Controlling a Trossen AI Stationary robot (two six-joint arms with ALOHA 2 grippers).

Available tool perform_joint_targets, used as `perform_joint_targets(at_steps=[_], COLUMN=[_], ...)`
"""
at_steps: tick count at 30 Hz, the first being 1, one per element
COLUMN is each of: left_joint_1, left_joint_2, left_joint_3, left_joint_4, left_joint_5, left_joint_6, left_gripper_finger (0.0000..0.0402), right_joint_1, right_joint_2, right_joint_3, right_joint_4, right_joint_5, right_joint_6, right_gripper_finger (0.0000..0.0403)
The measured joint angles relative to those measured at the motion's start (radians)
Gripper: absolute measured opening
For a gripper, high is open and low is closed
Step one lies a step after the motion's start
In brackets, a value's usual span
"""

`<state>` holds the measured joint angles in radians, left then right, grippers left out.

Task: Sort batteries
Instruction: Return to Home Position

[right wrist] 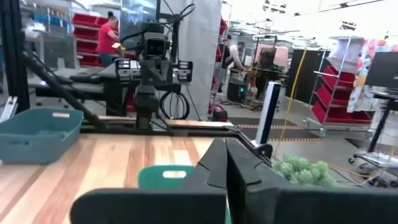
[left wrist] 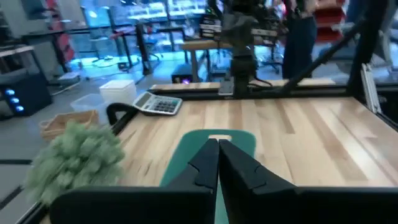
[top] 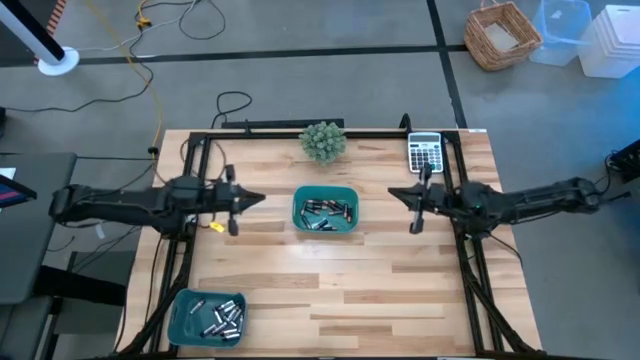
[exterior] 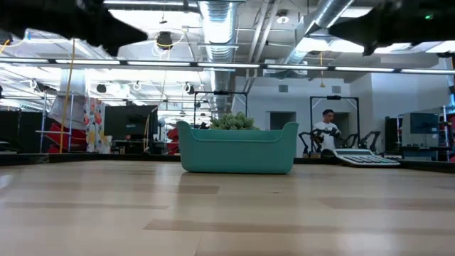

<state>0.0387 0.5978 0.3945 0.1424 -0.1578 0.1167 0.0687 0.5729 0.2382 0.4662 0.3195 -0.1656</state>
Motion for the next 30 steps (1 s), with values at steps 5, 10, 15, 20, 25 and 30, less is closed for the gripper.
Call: perform_joint_targets(at_steps=[5, 10, 15, 20, 25, 30], left_joint_1=[0.0, 0.0, 0.0, 0.0, 0.0, 0.0], left_joint_2=[-0.168, -0.314, -0.424, -0.485, -0.512, -0.516], left_joint_3=[-0.095, -0.193, -0.269, -0.314, -0.328, -0.328], left_joint_4=[-0.064, -0.083, -0.099, -0.111, -0.123, -0.14], left_joint_5=[-0.011, -0.028, -0.031, -0.031, -0.019, -0.006], left_joint_6=[-0.032, -0.032, -0.034, -0.034, -0.024, -0.012], left_gripper_finger=[0.0001, 0.0001, 0.0001, 0.0, 0.0, 0.0], right_joint_1=[0.119, 0.235, 0.337, 0.362, 0.336, 0.257], right_joint_2=[-0.124, -0.214, -0.261, -0.324, -0.426, -0.499], right_joint_3=[0.0, 0.0, -0.024, -0.174, -0.228, -0.229], right_joint_4=[-0.179, -0.318, -0.376, -0.104, -0.125, -0.179], right_joint_5=[0.08, 0.206, 0.298, 0.309, 0.247, 0.086], right_joint_6=[0.001, 0.031, 0.044, -0.089, -0.102, -0.078], right_gripper_finger=[0.0007, 0.0005, 0.0005, 0.0005, 0.0001, 0.0001])
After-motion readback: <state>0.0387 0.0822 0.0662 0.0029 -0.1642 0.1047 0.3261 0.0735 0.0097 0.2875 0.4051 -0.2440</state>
